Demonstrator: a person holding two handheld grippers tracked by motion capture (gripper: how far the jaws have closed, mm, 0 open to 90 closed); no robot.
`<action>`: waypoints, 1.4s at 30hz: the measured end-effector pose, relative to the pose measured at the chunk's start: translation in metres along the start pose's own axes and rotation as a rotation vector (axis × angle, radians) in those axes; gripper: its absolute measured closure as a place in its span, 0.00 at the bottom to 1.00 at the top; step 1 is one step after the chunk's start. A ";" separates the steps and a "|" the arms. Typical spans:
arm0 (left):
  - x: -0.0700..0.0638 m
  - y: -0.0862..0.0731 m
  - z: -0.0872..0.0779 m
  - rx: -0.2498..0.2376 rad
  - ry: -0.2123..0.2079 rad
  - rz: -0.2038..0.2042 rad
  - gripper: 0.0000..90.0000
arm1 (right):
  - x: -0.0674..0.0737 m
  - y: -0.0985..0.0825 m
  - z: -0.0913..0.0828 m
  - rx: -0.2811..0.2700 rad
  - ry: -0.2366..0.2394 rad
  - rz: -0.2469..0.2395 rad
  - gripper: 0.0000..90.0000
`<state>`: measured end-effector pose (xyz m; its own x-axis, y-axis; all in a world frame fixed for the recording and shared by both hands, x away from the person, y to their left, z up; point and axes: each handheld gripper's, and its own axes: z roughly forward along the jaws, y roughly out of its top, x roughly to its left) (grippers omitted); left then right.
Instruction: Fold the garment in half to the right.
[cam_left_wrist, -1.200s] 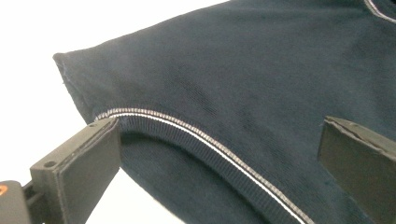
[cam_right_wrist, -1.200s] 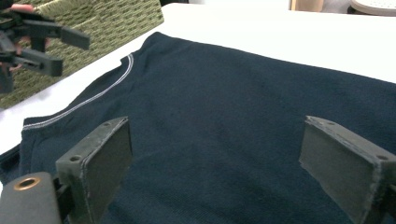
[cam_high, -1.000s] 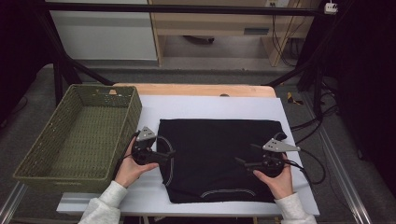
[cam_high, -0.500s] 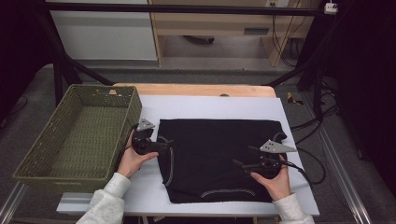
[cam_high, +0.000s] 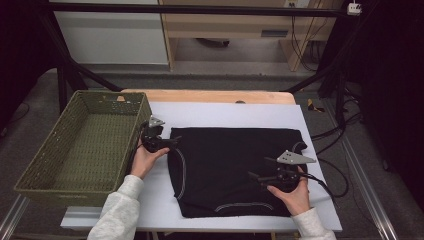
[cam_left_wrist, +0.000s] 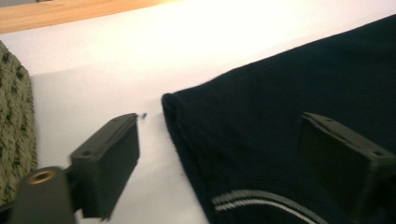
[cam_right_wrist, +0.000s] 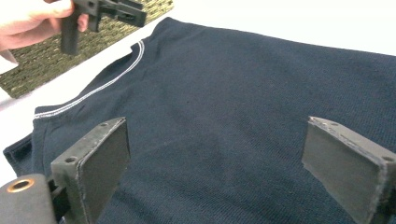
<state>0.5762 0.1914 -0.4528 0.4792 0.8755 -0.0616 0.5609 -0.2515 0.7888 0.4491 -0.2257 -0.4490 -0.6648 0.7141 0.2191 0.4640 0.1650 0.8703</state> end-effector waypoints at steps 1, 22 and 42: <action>0.001 0.000 0.002 0.009 0.001 -0.004 0.18 | 0.001 0.000 0.001 0.003 0.002 0.002 0.09; 0.003 -0.009 0.037 0.040 0.010 -0.013 0.50 | 0.014 0.004 0.011 0.027 0.025 0.010 0.06; -0.005 -0.005 0.038 0.065 -0.027 0.038 0.86 | 0.056 0.009 0.043 0.076 0.066 -0.006 0.07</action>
<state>0.5974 0.1727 -0.4796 0.5181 0.8539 -0.0494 0.5842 -0.3111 0.7496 0.4416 -0.1548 -0.4482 -0.7040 0.6668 0.2445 0.5010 0.2222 0.8364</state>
